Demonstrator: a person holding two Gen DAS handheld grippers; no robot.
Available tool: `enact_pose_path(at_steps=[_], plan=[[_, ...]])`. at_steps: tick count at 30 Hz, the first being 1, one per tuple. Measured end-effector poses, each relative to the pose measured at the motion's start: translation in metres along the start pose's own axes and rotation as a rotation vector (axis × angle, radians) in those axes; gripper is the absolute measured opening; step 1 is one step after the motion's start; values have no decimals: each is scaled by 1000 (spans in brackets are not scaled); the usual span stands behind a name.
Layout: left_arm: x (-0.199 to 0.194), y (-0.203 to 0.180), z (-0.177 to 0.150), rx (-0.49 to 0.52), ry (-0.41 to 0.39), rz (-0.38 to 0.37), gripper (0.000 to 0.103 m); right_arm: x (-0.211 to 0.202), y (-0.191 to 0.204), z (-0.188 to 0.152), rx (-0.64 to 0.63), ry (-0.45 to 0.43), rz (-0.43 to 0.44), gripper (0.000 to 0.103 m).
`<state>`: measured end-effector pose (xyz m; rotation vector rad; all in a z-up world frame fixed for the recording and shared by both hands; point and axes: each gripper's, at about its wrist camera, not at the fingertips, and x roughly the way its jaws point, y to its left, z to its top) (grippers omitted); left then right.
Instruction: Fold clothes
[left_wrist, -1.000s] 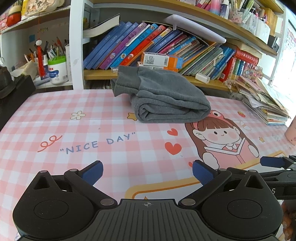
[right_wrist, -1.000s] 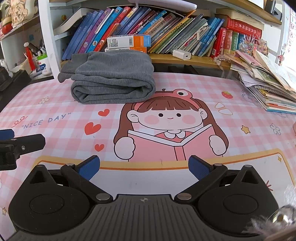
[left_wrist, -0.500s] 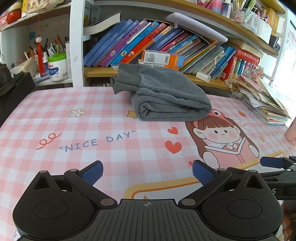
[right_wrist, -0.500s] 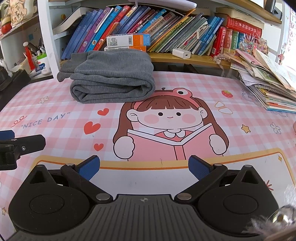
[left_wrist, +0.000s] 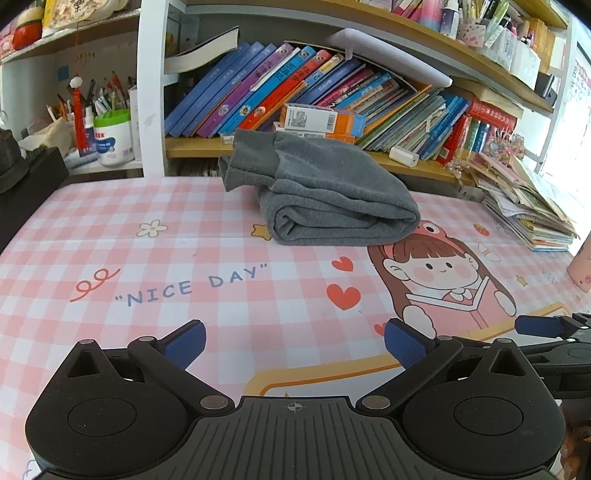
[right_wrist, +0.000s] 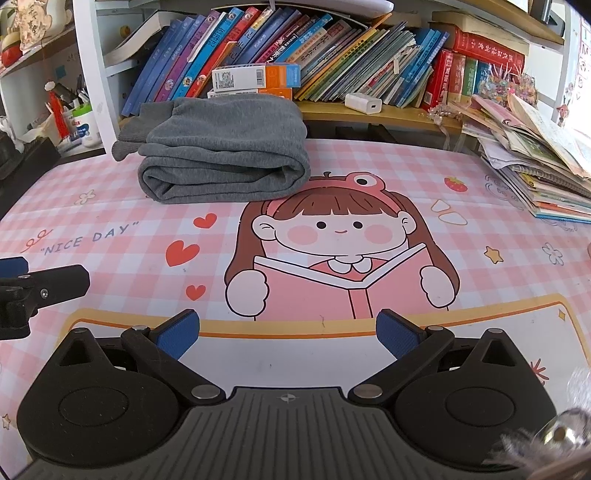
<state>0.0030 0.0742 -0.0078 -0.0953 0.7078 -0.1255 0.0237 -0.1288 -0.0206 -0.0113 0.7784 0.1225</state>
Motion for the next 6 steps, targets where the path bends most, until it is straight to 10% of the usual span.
enact_pose_path(at_steps=[6], plan=[[4,0,2,-6,12,2,103,2,0,1,1,4,1,103]])
